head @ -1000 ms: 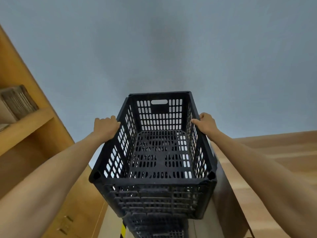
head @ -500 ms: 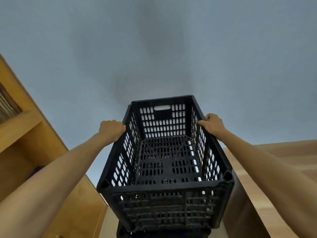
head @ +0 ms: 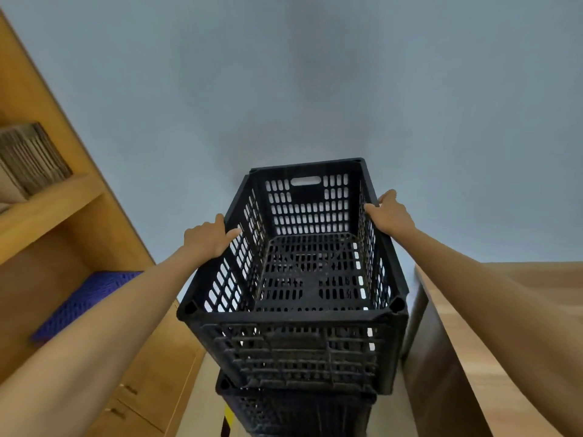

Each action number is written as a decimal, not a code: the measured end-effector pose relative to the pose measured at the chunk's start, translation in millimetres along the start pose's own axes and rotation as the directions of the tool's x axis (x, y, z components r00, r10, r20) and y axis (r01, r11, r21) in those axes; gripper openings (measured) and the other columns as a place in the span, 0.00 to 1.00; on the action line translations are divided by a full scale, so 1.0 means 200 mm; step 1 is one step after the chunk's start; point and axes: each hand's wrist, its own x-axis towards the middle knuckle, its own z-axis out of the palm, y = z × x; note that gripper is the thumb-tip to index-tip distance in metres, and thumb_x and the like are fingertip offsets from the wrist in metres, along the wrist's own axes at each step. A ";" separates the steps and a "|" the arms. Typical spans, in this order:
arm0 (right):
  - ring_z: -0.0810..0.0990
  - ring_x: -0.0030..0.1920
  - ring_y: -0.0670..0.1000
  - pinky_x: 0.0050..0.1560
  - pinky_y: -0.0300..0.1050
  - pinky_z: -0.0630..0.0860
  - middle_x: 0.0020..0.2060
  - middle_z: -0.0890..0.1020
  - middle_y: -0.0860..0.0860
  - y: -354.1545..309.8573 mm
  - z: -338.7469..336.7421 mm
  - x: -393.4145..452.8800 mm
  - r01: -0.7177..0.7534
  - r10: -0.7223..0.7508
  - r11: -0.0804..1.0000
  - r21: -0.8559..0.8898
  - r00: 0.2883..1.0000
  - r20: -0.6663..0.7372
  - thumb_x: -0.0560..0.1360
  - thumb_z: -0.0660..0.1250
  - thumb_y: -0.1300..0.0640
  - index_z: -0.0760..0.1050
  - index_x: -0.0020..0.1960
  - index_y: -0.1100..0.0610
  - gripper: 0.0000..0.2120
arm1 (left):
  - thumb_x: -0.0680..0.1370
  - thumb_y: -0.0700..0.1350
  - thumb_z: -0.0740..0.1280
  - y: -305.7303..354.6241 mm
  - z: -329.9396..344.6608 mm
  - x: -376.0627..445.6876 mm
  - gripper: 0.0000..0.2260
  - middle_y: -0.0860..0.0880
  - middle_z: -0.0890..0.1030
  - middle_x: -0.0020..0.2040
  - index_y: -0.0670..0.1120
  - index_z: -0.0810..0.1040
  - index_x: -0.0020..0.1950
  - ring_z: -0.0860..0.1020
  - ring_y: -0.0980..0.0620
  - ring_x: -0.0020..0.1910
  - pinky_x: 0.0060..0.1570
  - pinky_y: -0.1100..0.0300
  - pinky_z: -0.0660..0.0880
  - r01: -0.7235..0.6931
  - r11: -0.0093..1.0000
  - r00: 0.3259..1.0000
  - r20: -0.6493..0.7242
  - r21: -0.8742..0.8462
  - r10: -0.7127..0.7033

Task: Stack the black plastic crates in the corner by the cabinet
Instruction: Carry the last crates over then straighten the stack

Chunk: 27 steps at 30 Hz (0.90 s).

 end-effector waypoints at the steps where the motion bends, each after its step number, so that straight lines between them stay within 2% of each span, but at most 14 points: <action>1: 0.76 0.58 0.62 0.56 0.54 0.71 0.61 0.75 0.61 -0.01 0.00 -0.01 0.011 -0.011 0.999 0.035 1.000 0.013 0.77 0.62 0.49 0.61 0.68 0.60 0.25 | 0.79 0.67 0.50 -0.01 0.01 -0.02 0.31 0.44 0.80 0.48 0.43 0.64 0.67 0.77 0.44 0.42 0.39 0.53 0.72 0.008 1.000 1.000 -0.002 -0.015 -0.008; 4: 0.74 0.63 0.63 0.61 0.54 0.73 0.66 0.71 0.63 -0.05 0.02 -0.01 0.023 -0.045 0.980 0.199 0.993 0.107 0.76 0.65 0.61 0.56 0.73 0.60 0.29 | 0.77 0.67 0.57 -0.03 0.01 -0.07 0.29 0.47 0.77 0.44 0.43 0.67 0.62 0.76 0.46 0.40 0.39 0.53 0.70 0.035 0.998 0.999 -0.009 -0.051 -0.036; 7: 0.75 0.61 0.62 0.56 0.54 0.76 0.63 0.71 0.63 -0.06 0.03 -0.01 -0.032 -0.031 0.957 0.289 0.977 0.211 0.76 0.58 0.69 0.53 0.74 0.59 0.29 | 0.75 0.69 0.60 -0.05 0.00 -0.08 0.30 0.47 0.77 0.44 0.44 0.68 0.61 0.77 0.46 0.42 0.40 0.53 0.70 0.045 0.997 0.999 -0.003 -0.062 -0.045; 11: 0.74 0.60 0.62 0.54 0.54 0.76 0.63 0.70 0.63 -0.03 0.02 0.01 -0.058 -0.016 0.956 0.286 0.968 0.249 0.77 0.57 0.70 0.52 0.75 0.58 0.29 | 0.75 0.68 0.60 -0.01 -0.04 -0.04 0.29 0.47 0.77 0.44 0.44 0.68 0.59 0.76 0.45 0.43 0.42 0.53 0.70 0.039 0.996 0.999 0.005 -0.082 -0.038; 15: 0.74 0.53 0.58 0.52 0.54 0.76 0.56 0.72 0.62 0.01 0.00 0.05 -0.092 0.008 0.944 0.318 0.967 0.254 0.77 0.57 0.71 0.53 0.74 0.59 0.28 | 0.76 0.67 0.60 0.02 -0.12 -0.01 0.27 0.46 0.75 0.45 0.43 0.68 0.56 0.74 0.45 0.43 0.42 0.53 0.68 0.032 0.995 0.999 -0.015 -0.093 -0.034; 18: 0.74 0.53 0.58 0.54 0.54 0.76 0.54 0.71 0.59 0.01 0.02 0.04 -0.096 0.014 0.940 0.327 0.969 0.245 0.77 0.57 0.72 0.53 0.74 0.59 0.29 | 0.75 0.68 0.61 0.01 -0.15 0.00 0.28 0.46 0.75 0.44 0.43 0.67 0.56 0.74 0.45 0.43 0.42 0.53 0.68 0.016 0.997 1.000 -0.007 -0.072 -0.016; 23: 0.73 0.62 0.62 0.57 0.54 0.74 0.64 0.69 0.63 -0.06 0.07 -0.01 -0.079 -0.009 0.946 0.314 0.963 0.268 0.76 0.57 0.71 0.52 0.75 0.59 0.29 | 0.74 0.69 0.60 -0.09 -0.10 -0.04 0.29 0.46 0.76 0.45 0.44 0.68 0.58 0.76 0.45 0.44 0.42 0.53 0.69 0.037 0.998 0.999 0.025 -0.047 -0.036; 27: 0.72 0.64 0.62 0.58 0.52 0.72 0.66 0.69 0.63 -0.10 0.15 -0.08 -0.067 -0.028 0.940 0.334 0.962 0.272 0.76 0.56 0.72 0.53 0.74 0.61 0.28 | 0.73 0.74 0.53 -0.17 -0.06 -0.11 0.33 0.46 0.78 0.44 0.45 0.68 0.55 0.77 0.45 0.42 0.41 0.52 0.71 0.077 0.996 0.997 -0.002 -0.049 -0.077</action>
